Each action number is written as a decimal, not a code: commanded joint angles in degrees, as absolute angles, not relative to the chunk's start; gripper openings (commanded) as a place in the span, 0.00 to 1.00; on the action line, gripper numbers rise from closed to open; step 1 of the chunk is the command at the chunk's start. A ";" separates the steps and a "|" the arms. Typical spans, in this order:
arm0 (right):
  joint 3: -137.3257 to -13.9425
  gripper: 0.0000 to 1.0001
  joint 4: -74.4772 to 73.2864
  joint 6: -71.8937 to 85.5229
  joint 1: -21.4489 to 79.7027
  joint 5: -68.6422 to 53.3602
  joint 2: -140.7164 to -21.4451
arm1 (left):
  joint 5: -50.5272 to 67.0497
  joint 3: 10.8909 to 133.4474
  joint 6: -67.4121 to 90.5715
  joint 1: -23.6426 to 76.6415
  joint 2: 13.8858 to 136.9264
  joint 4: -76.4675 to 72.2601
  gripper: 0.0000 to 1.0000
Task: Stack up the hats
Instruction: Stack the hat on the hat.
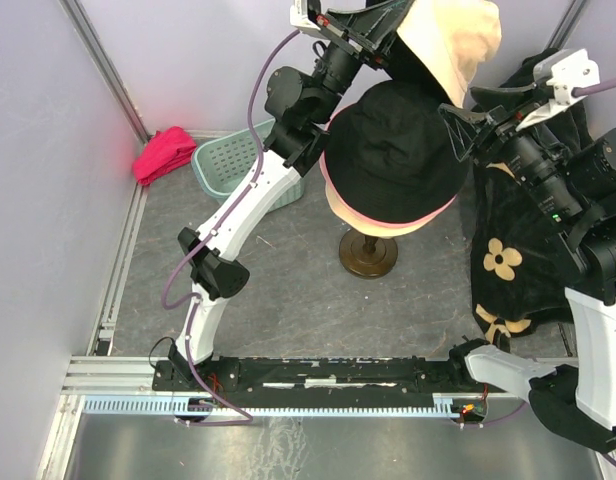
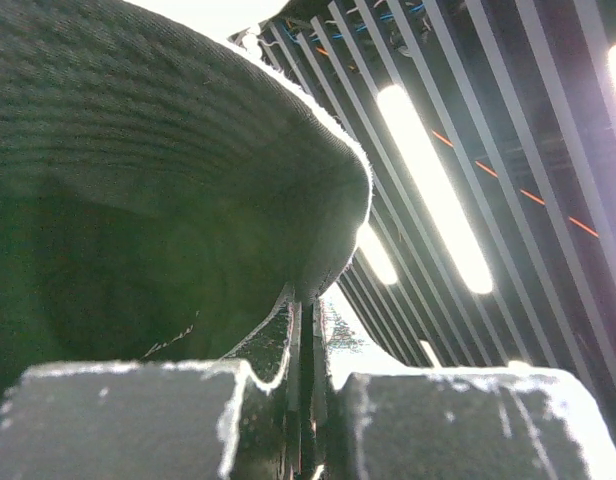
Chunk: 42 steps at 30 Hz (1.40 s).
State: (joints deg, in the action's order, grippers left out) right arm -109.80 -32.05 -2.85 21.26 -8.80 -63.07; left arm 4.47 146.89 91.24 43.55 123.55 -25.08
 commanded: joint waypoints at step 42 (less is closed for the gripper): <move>-96.65 0.02 -18.12 -10.57 22.30 17.53 -59.10 | 5.84 142.62 84.17 47.45 113.29 -26.63 0.03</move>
